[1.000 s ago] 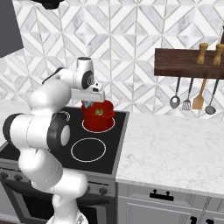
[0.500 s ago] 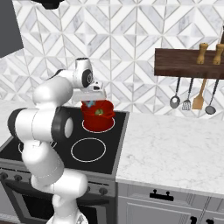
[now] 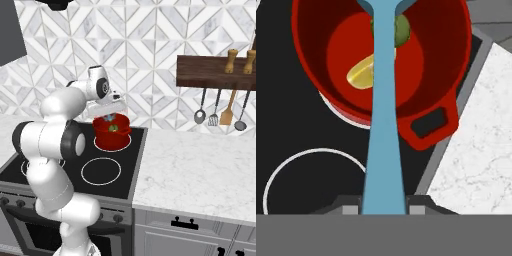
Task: Put the lime and lemon wedge in the pot. Retrieve the spatula and lightly stir the vegetables in the pot.
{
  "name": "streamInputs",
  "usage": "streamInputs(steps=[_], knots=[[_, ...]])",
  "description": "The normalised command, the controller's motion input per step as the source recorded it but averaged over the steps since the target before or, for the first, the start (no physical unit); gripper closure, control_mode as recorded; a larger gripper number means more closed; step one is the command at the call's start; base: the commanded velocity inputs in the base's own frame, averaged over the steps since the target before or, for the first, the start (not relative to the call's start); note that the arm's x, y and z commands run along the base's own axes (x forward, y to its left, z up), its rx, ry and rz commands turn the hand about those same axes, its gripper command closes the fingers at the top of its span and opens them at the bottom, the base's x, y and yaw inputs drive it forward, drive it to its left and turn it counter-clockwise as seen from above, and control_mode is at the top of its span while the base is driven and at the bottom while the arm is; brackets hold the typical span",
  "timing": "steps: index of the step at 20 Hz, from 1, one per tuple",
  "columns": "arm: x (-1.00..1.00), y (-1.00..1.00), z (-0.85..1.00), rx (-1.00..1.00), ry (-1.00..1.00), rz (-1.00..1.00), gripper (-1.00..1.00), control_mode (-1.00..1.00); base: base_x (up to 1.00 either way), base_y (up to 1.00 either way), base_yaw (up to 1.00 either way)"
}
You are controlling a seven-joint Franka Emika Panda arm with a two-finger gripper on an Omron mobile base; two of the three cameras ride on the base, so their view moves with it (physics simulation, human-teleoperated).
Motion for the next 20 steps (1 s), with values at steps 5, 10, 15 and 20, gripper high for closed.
streamInputs(steps=[5, 10, 15, 20], knots=[[0.00, -0.16, -0.01, -0.26, 0.02, 0.25, 1.00, -1.00, 0.00, 0.00, 0.00], [0.01, -0.36, 0.06, -0.22, 0.00, 0.31, 1.00, -1.00, 0.00, 0.00, 0.00], [0.01, -0.30, 0.02, -0.24, 0.06, 0.36, 1.00, -1.00, 0.00, 0.00, 0.00], [0.02, -0.06, 0.00, -0.31, 0.09, 0.38, 1.00, -1.00, 0.00, 0.00, 0.00]])
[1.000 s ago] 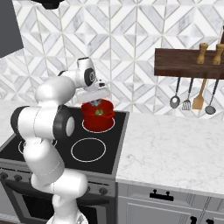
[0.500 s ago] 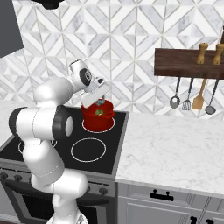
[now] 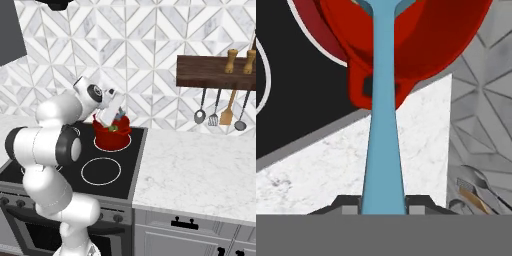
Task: Put the lime and lemon wedge in the pot. Retrieve the spatula and lightly stir the vegetables in the pot.
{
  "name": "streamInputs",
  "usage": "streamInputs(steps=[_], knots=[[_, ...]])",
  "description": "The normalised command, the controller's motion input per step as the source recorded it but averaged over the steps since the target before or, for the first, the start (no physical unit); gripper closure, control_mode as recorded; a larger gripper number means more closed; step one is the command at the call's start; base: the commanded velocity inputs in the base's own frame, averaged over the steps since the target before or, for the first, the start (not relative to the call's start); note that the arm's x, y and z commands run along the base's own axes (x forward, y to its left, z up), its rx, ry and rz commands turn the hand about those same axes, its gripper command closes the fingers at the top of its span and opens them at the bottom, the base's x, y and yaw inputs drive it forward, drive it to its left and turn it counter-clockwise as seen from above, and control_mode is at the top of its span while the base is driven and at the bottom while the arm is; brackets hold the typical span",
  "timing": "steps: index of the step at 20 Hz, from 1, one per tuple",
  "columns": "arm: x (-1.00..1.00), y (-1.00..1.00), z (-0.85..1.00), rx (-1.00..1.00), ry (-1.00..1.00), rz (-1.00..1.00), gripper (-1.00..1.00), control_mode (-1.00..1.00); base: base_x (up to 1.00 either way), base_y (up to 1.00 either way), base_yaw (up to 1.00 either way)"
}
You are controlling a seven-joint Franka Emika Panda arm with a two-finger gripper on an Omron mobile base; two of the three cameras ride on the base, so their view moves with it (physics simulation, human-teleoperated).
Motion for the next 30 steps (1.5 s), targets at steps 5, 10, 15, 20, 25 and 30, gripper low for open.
streamInputs(steps=[5, 10, 15, 20, 25, 30], knots=[[0.38, -0.01, 0.00, -0.26, 0.16, 0.26, 1.00, -1.00, 0.00, 0.00, 0.00], [0.54, 0.04, 0.01, -0.09, 0.19, 0.10, 1.00, -1.00, 0.00, 0.00, 0.00], [0.53, 0.07, 0.00, -0.13, 0.22, 0.02, 1.00, -1.00, 0.00, 0.00, 0.00], [0.32, 0.07, 0.00, -0.24, 0.04, -0.01, 1.00, -1.00, 0.00, 0.00, 0.00], [0.15, 0.11, 0.00, -0.13, 0.05, 0.00, 1.00, -1.00, 0.00, 0.00, 0.00], [0.22, 0.15, -0.07, -0.01, 0.01, 0.00, 1.00, -1.00, 0.00, 0.00, 0.00]])
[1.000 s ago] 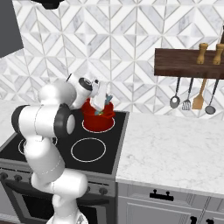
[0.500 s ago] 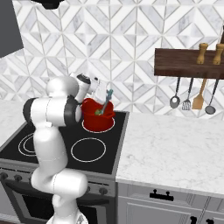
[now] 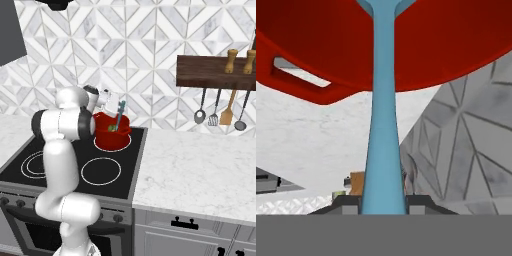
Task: Put the lime and lemon wedge in the pot. Retrieve the spatula and lightly stir the vegetables in the pot.
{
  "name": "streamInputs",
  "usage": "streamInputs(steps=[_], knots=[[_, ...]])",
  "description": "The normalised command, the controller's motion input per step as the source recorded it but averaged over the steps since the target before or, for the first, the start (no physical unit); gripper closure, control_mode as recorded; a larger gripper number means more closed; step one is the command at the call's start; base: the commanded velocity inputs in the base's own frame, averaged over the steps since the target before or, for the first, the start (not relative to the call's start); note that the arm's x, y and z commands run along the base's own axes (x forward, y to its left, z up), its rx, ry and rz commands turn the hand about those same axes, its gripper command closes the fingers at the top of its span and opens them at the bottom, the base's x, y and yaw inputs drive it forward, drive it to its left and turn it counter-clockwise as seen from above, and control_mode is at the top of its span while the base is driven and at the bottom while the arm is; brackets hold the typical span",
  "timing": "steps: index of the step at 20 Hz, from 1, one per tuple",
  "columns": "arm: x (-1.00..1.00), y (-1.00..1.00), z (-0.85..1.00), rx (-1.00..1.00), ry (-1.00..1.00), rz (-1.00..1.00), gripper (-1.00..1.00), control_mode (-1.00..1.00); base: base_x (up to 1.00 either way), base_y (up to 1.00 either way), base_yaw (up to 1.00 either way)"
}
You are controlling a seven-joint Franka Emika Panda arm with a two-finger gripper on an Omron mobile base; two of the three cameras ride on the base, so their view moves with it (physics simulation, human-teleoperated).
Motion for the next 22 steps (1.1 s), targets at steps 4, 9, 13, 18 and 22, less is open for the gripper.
streamInputs(steps=[4, 9, 13, 18, 22], knots=[[0.34, 0.26, -0.18, -0.01, 0.00, 0.00, 1.00, -1.00, 0.00, 0.00, 0.00], [0.24, 0.18, -0.27, -0.08, 0.00, 0.00, 1.00, -1.00, 0.00, 0.00, 0.00], [0.13, 0.14, -0.10, -0.03, 0.00, 0.00, 1.00, -1.00, 0.00, 0.00, 0.00], [0.00, 0.04, -0.11, 0.00, -0.01, 0.00, 1.00, -1.00, 0.00, 0.00, 0.00], [0.00, 0.07, -0.56, -0.08, 0.00, 0.00, 1.00, -1.00, 0.00, 0.00, 0.00]])
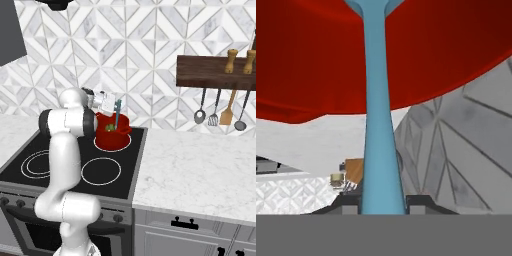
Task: Put the lime and lemon wedge in the pot. Retrieve the spatula and lightly stir the vegetables in the pot.
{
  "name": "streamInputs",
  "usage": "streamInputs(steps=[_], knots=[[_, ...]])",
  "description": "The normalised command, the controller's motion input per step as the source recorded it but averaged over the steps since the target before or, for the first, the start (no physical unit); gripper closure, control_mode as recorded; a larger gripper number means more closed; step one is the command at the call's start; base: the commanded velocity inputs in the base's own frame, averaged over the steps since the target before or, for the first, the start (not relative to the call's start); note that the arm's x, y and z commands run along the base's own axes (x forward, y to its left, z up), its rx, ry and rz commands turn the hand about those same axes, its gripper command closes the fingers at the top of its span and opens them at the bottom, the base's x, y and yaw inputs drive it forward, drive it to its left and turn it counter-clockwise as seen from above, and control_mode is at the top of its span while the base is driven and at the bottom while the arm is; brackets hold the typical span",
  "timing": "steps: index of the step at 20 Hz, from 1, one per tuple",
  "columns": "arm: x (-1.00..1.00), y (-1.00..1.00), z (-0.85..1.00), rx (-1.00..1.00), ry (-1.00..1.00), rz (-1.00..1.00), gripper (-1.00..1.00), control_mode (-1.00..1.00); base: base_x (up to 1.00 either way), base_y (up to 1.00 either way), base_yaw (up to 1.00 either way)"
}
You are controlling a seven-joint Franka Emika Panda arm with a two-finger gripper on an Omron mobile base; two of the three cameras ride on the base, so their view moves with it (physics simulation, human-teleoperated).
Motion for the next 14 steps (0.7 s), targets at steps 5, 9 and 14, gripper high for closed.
streamInputs(steps=[5, 9, 14], knots=[[0.00, 0.01, -0.55, -0.11, 0.00, 0.00, 1.00, -1.00, 0.00, 0.00, 0.00], [-0.20, -0.05, -0.37, -0.13, 0.01, 0.00, 1.00, -1.00, 0.00, 0.00, 0.00], [-0.26, -0.24, -0.29, -0.13, 0.04, 0.00, 1.00, -1.00, 0.00, 0.00, 0.00]])
